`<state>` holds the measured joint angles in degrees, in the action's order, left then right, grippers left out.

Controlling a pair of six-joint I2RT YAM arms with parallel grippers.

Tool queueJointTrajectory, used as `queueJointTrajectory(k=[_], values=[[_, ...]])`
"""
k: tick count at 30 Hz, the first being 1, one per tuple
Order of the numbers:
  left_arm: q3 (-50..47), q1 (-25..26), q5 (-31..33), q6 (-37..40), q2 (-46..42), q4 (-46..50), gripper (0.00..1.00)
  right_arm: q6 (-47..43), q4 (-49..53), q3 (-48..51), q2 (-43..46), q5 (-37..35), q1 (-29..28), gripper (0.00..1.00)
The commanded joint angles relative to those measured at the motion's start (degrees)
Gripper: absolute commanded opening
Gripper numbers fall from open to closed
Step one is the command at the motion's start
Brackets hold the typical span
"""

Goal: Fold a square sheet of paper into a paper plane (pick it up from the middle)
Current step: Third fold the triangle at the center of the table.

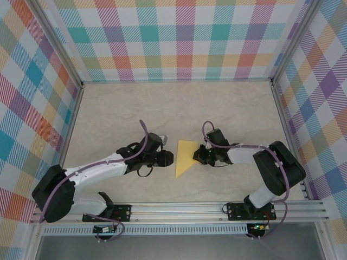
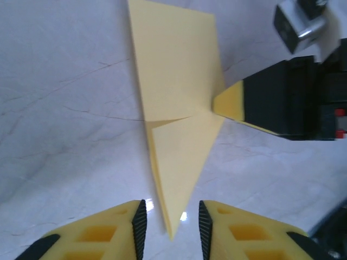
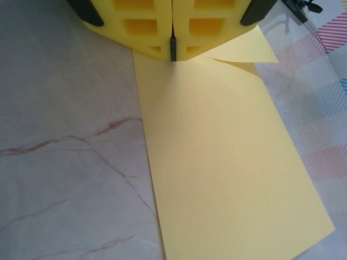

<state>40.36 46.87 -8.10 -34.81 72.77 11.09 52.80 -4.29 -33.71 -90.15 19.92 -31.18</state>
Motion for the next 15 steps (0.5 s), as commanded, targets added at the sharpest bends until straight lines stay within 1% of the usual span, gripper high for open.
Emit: queueJointTrajectory(k=[1,5,8,12,15], values=[[-1.1,1.2,-6.1,-5.4,0.8,-5.6,0.27,1.6,2.1,0.5,-0.2,-2.0,-0.5,0.06],[-0.4,2.1,-10.1,-7.6,7.2,-11.1,0.19,1.4,2.6,0.2,-0.1,-2.3,-0.6,0.06],[0.2,2.8,-12.3,-9.6,13.1,-15.8,0.18,1.2,3.4,-0.1,0.2,-2.5,-0.6,0.06],[0.6,3.3,-11.2,-9.8,17.9,-17.3,0.18,0.4,4.1,-0.2,1.5,-2.4,-0.7,0.07],[0.7,3.5,-9.2,-8.9,19.5,-15.2,0.16,-0.5,4.3,-0.9,2.1,-0.9,-0.7,0.09]])
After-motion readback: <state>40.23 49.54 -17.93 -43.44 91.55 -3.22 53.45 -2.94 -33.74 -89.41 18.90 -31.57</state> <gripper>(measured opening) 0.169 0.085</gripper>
